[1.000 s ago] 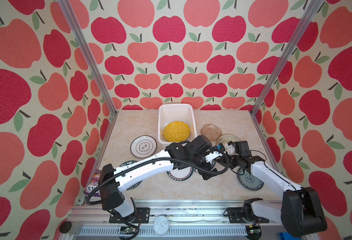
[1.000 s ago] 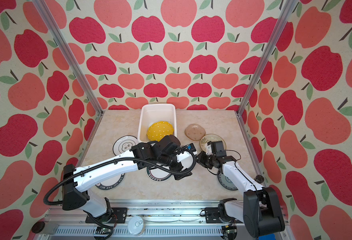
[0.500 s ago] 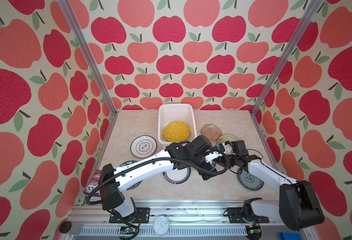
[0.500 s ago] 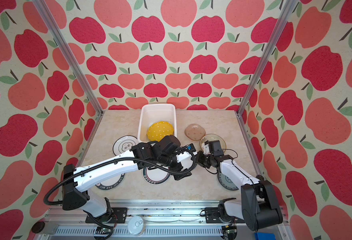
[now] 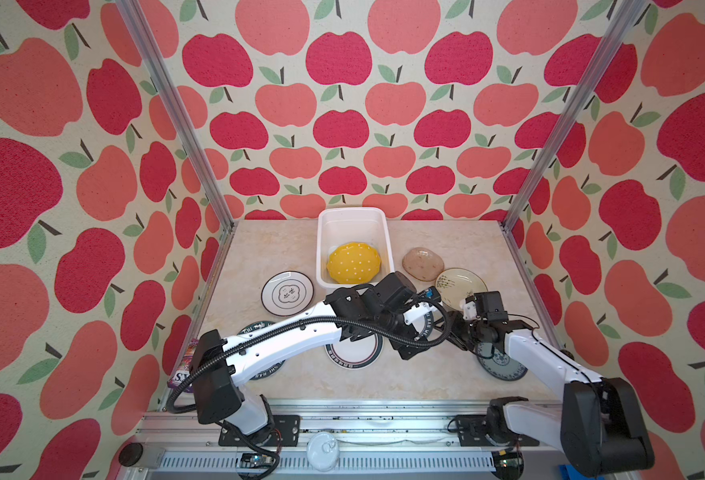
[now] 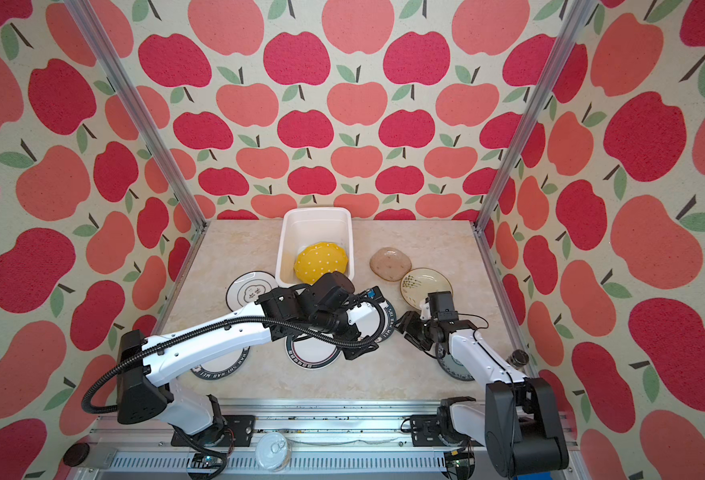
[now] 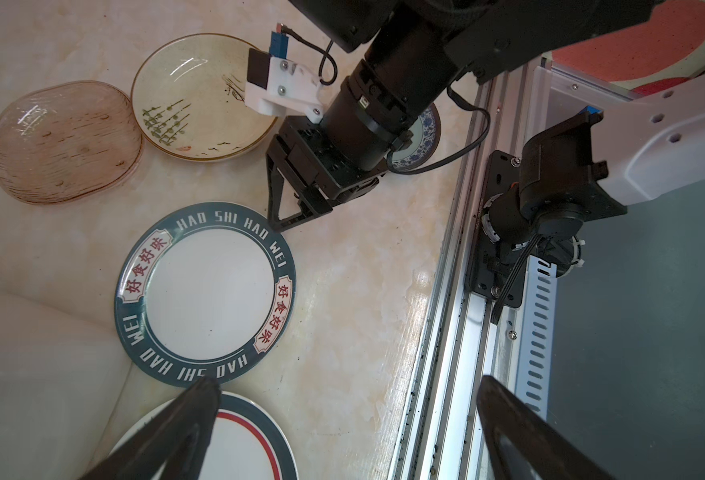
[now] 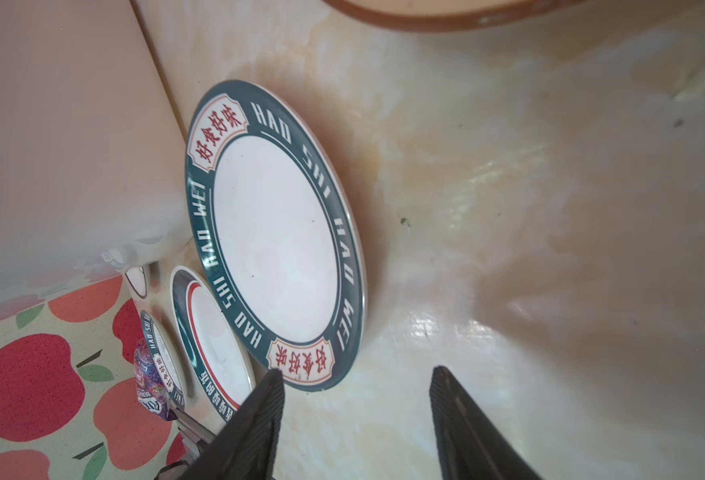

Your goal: Place the plates into the plastic bin on the countertop

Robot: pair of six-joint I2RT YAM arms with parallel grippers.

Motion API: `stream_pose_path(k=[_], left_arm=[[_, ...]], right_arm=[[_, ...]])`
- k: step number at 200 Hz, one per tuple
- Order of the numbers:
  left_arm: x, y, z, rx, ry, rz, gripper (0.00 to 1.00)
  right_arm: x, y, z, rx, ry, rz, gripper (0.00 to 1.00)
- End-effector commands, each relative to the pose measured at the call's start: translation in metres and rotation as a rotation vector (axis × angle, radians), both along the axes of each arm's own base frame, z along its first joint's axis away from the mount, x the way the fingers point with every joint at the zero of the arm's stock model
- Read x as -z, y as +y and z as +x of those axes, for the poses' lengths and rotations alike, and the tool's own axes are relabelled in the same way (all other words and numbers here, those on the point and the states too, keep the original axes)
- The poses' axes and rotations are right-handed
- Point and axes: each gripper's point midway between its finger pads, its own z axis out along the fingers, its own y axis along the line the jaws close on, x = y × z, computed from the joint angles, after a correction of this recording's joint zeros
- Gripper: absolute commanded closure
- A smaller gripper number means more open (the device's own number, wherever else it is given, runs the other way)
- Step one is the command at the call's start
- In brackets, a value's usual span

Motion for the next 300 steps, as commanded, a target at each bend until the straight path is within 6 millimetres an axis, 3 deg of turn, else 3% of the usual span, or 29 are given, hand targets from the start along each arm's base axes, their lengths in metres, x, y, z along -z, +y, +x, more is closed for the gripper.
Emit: stream_pose_path(k=[1,39,89,127,157,217,255,300], left_arm=[[-0.016,0.003,0.007,-0.038,-0.031,-0.048,0.01],[-0.023,0.010,0.015,-0.104,0.005,-0.090,0.01],[-0.049,0.030,0.032,-0.247,0.128,-0.205,0.01],[-0.062,0.051,0.040,-0.325,0.158,-0.269,0.01],[-0.055,0.065,0.040,-0.358,0.153,-0.250,0.01],[-0.054,0.080,0.041,-0.400,0.156,-0.263,0.01],[-0.057,0.084,0.043,-0.410,0.149,-0.273,0.01],[-0.075,0.099,0.052,-0.459,0.115,-0.320,0.01]], right_arm=[[0.005,0.010,0.005,0.018,0.014,0.084,0.39],[0.018,0.019,0.010,0.040,0.031,0.159,0.38],[0.030,0.041,0.016,0.019,0.045,0.235,0.39],[0.025,0.055,0.024,-0.006,0.008,0.279,0.44],[0.010,0.061,0.030,-0.020,-0.066,0.290,0.49],[-0.016,0.056,0.033,-0.032,-0.151,0.211,0.68],[-0.015,0.046,0.030,-0.013,-0.112,0.125,0.88],[-0.018,0.039,0.029,0.013,-0.087,0.078,1.00]])
